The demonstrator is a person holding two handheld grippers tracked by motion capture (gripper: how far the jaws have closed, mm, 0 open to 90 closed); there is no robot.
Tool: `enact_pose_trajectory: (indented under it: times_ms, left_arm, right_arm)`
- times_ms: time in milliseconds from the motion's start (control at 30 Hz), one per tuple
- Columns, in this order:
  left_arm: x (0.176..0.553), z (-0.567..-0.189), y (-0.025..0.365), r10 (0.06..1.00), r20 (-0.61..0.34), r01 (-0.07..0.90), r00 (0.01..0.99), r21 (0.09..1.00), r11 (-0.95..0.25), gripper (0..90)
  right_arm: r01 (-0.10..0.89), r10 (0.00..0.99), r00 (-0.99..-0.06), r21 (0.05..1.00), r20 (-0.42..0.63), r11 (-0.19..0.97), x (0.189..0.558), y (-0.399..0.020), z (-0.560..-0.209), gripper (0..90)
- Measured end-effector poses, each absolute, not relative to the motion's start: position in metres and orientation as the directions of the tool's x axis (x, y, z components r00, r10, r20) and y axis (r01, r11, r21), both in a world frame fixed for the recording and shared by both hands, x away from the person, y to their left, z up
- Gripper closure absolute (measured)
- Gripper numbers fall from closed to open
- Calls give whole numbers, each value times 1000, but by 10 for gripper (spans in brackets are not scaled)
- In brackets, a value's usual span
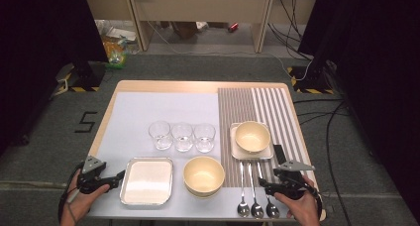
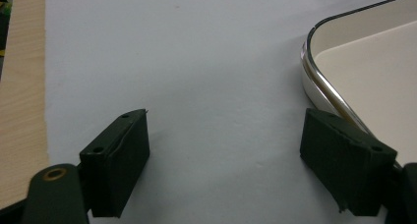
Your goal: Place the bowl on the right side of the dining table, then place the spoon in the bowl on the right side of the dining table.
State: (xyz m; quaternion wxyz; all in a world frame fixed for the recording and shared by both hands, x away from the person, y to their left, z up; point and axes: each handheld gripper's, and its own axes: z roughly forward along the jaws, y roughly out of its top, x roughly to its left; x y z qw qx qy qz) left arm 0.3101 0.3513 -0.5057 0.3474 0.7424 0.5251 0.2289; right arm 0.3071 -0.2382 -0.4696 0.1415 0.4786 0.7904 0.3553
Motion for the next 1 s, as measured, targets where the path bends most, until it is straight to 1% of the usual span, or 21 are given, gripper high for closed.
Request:
enact_pose_trajectory:
  times_ms: [100, 767, 900, 1000]
  left_arm:
    - [310, -506, 351, 939, -25, 621, 344, 756, -207, 176]
    - [310, -506, 351, 939, -24, 620, 344, 756, -208, 176]
    - [310, -506, 351, 939, -22, 619, 344, 757, -209, 176]
    - [310, -506, 351, 938, -21, 619, 346, 756, -211, 176]
  right_arm:
    - [648, 853, -512, 698, 101, 307, 304, -239, -471, 306]
    - [660, 852, -514, 681, 100, 318, 292, -243, -476, 307]
    - [667, 849, -518, 670, 101, 327, 290, -242, -474, 331]
    - [668, 848, -521, 665, 96, 335, 289, -243, -473, 367]
